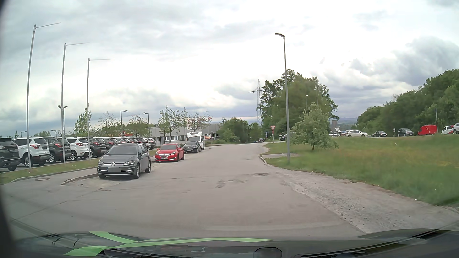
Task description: Follow the waypoints while adhering to traffic rules and regulations
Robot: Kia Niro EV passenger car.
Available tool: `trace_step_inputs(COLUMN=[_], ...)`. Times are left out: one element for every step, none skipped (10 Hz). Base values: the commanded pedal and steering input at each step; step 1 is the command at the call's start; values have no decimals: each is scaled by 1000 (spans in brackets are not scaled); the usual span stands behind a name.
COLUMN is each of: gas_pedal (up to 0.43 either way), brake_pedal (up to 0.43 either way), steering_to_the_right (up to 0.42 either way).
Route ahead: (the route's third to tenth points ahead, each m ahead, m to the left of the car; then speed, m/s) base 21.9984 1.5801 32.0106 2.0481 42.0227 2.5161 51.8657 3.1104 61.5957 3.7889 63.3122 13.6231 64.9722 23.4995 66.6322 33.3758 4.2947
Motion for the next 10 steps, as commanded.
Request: trace_step_inputs(gas_pedal=[0, 0, 0, 0, 0, 0, 0, 0, 0, 0], brake_pedal=[0, 0, 0, 0, 0, 0, 0, 0, 0, 0], steering_to_the_right=[-11, -11, -12, -12, -11, -12, -12, -12, -12, -12])
